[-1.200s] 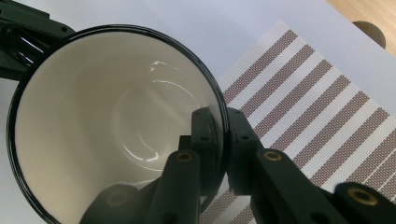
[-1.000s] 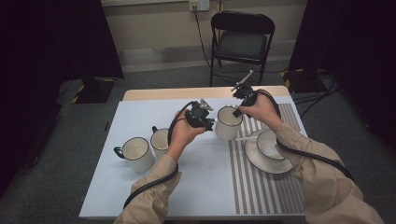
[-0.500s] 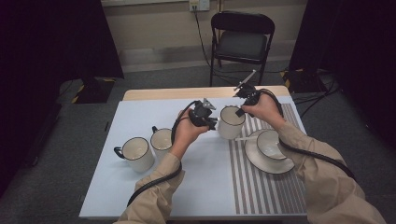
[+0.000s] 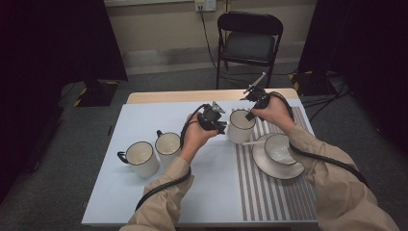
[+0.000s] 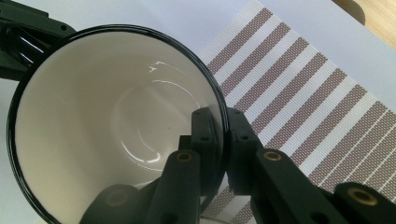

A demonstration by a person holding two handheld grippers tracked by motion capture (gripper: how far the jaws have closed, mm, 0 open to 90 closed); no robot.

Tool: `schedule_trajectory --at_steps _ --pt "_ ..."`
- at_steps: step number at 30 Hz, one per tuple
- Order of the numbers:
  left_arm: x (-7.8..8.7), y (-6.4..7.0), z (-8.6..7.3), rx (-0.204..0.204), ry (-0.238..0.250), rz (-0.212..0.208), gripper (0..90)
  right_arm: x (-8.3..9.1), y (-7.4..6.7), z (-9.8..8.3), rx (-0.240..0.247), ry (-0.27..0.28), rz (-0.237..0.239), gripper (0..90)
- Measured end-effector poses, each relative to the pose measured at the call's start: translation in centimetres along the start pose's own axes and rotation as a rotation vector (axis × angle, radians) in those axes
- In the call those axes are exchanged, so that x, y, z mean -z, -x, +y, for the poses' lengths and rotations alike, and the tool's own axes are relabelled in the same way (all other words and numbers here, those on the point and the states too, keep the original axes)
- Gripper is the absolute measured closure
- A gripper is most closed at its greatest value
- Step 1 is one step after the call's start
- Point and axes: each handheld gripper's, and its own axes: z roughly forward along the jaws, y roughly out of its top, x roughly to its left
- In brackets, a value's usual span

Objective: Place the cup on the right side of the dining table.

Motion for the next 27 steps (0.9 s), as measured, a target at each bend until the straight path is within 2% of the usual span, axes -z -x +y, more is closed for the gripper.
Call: schedule_trajectory --at_steps 21,27 --pt "-1.4 0.1 0.3 0.011 -0.004 -0.003 77.0 -0.4 1.0 -0.6 -0.025 -0.011 -0.011 83.9" --pt "-2.0 0.3 0.4 0.028 0.007 -0.005 76.9 -0.5 1.2 -0.7 -0.027 -0.027 -0.021 83.9"
